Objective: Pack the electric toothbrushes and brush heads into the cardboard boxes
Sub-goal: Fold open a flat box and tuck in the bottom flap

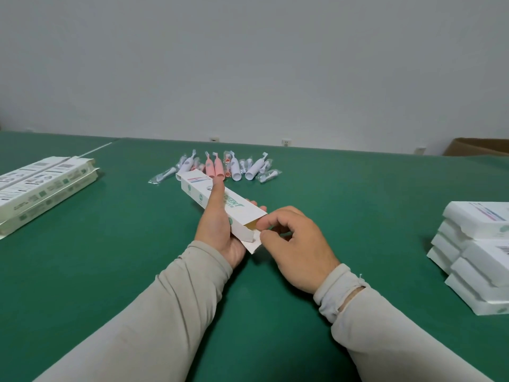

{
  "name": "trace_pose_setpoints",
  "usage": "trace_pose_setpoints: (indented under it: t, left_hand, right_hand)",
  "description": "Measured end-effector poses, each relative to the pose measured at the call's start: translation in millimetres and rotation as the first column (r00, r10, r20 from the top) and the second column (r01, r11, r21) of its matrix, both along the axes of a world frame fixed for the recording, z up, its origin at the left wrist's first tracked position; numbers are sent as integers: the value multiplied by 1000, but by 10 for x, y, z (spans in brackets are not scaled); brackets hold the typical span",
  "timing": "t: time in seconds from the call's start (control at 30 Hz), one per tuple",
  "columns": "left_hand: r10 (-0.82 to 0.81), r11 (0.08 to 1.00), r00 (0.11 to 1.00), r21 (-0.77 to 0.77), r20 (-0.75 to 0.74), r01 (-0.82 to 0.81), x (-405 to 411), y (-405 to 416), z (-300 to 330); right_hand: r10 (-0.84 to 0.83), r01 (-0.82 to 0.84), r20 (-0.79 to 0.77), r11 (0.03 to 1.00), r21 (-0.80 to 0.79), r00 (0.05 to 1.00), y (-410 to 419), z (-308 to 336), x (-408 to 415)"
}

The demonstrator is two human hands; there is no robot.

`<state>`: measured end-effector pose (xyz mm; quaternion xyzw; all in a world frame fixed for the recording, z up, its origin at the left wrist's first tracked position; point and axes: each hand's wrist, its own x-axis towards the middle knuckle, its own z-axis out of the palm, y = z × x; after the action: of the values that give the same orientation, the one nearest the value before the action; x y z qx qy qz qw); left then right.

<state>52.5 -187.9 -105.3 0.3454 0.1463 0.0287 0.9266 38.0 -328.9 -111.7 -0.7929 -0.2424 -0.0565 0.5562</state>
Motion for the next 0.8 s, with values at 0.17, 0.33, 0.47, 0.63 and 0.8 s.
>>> trace_pose_setpoints:
  t: [0.17, 0.33, 0.47, 0.63, 0.8]
  left_hand:
    - [3, 1000, 1000, -23, -20, -3, -40, -38, 38]
    - [-84, 996, 996, -38, -14, 83, -70, -71, 29]
    - [-135, 989, 991, -61, -24, 133, -109, -105, 55]
    - [-120, 991, 993, -65, -23, 118, -122, -142, 64]
    - [-121, 993, 993, -10, -8, 121, -97, -130, 35]
  right_hand:
    - [-52, 54, 33, 997, -54, 998, 39, -43, -12]
    - [-78, 77, 33, 997, 21, 996, 43, -54, -3]
    - [-98, 96, 53, 995, 35, 994, 34, -36, 1]
    - [-110, 107, 67, 993, 41, 992, 29, -45, 8]
    - [-135, 137, 93, 991, -11, 986, 21, -44, 15]
